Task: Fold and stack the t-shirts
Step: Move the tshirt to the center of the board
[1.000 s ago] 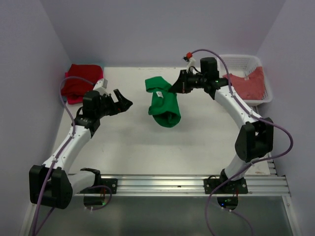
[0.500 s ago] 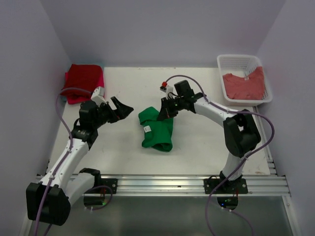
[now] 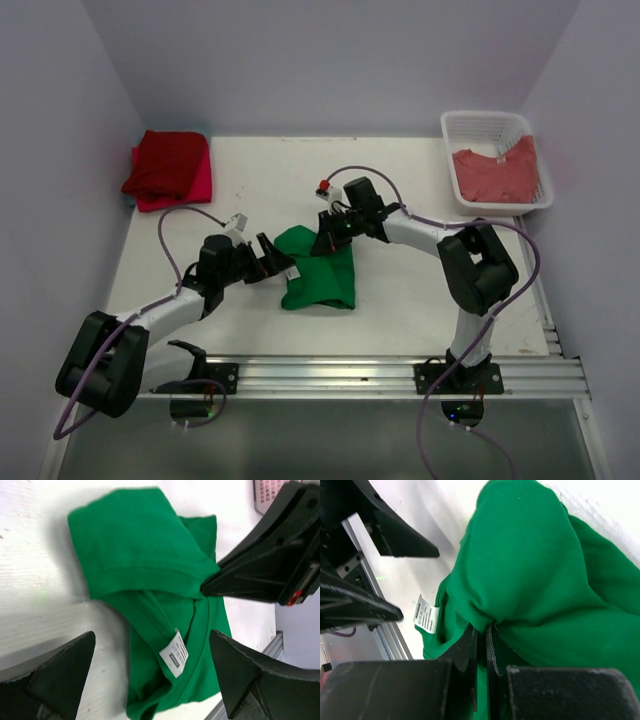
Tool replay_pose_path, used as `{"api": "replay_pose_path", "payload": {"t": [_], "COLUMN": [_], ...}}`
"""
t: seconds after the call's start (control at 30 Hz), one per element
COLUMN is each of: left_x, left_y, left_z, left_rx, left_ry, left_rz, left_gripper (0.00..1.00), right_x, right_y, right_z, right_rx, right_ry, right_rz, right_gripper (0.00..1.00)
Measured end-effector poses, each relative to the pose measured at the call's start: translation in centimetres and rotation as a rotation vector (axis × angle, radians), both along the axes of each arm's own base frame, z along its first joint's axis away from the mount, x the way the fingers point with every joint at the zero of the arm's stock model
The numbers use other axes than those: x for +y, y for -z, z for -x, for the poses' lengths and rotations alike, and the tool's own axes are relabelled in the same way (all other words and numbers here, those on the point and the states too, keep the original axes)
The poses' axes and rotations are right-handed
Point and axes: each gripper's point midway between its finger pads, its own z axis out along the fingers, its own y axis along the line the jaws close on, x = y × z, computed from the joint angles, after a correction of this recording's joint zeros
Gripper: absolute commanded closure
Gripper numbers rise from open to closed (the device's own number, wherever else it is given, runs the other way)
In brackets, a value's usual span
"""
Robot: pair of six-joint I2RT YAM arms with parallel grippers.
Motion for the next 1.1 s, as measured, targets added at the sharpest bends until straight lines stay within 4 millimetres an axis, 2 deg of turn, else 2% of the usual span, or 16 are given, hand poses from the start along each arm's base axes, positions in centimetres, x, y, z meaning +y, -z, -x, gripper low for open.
{"api": "replay_pose_path", "payload": {"t": [0.17,0.37,0.6,0.8,0.9,0.93,1.0,1.03,1.1], "left_x": [0.8,1.3,-0.3,-1.6,-1.9,-2.0,-2.1,-2.2,-2.4], "left_y": [0.5,3.1,3.2,2.9,3.0,3.1,3.2,3.2,3.1], "left_z": [-0.8,-1.7,-4.7,-5.7,-5.6,-5.5,-5.3,-5.2,-5.0], "left_rx": [-0.047,-0.005,-0.056,-0.07,-0.06,-0.049,-0.039,-0.036,-0.033], "left_ry": [-0.082,-0.148,-0.163,-0.154,-0.145,-0.142,-0.133,-0.128,-0.118], "left_rz": [0.001,-0.017,0.061,0.158,0.182,0.186,0.191,0.196,0.2], "left_gripper": [0.0,0.0,0.0,0.02,0.19,0.29,0.41,0.5,0.57], "right_x": [-0.5,-1.2,-1.1,-1.2,-1.2,-1.2,-1.2,-1.2,-1.2], "right_y": [1.1,0.3,-0.6,-0.4,-0.4,-0.4,-0.4,-0.4,-0.4], "right_z": [1.2,2.4,2.3,2.4,2.4,2.4,2.4,2.4,2.4], "right_rx": [0.015,-0.001,-0.025,-0.022,-0.023,-0.023,-0.024,-0.025,-0.025], "right_ry": [-0.008,-0.014,-0.016,-0.016,-0.016,-0.016,-0.015,-0.015,-0.015], "right_rz": [0.001,-0.016,-0.031,-0.027,-0.027,-0.027,-0.026,-0.026,-0.025], "right_gripper": [1.0,1.0,1.0,1.0,1.0,1.0,1.0,1.0,1.0]}}
